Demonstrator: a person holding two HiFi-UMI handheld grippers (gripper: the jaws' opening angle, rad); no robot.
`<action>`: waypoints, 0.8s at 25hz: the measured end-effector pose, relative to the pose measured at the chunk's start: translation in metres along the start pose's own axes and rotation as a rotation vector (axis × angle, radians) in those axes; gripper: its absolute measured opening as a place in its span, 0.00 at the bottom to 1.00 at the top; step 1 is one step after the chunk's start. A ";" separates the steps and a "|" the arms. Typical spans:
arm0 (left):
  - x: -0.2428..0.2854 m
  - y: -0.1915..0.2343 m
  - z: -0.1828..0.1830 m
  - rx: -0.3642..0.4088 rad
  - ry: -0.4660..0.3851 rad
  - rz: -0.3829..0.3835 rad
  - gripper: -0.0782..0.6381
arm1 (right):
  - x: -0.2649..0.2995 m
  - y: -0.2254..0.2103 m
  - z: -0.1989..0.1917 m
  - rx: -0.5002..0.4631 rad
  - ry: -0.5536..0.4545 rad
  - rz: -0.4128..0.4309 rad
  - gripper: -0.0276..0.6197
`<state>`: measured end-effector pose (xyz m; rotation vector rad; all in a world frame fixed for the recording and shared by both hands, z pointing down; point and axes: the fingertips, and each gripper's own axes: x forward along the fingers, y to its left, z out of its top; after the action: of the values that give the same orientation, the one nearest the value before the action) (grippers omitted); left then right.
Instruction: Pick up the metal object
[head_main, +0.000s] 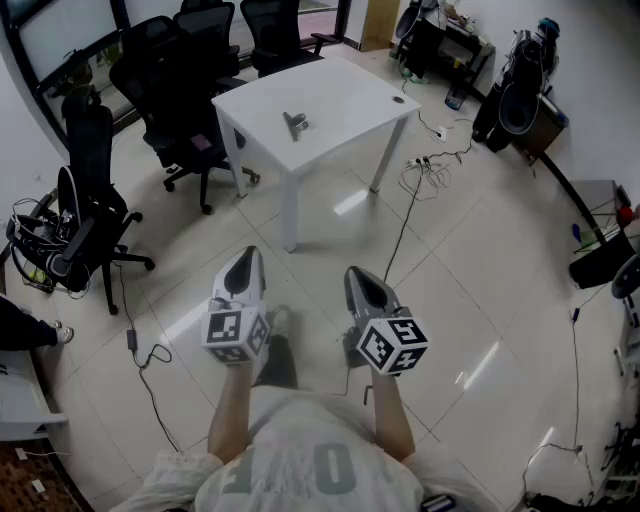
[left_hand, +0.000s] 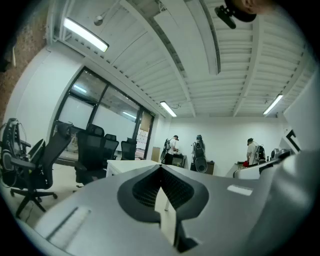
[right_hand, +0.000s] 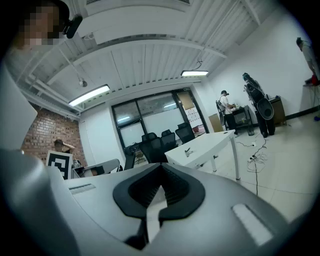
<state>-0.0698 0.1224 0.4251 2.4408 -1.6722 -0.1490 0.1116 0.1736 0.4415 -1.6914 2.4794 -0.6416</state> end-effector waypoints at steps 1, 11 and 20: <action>0.013 0.001 0.001 -0.009 -0.017 -0.011 0.11 | 0.011 -0.006 0.002 0.001 -0.001 0.000 0.06; 0.148 0.058 0.005 -0.028 -0.039 -0.052 0.11 | 0.156 -0.031 0.031 -0.016 0.022 0.032 0.06; 0.320 0.136 0.010 -0.036 0.038 -0.105 0.11 | 0.333 -0.036 0.079 -0.001 0.029 0.072 0.06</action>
<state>-0.0797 -0.2243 0.4488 2.4896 -1.5131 -0.1448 0.0359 -0.1623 0.4409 -1.5967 2.5477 -0.6626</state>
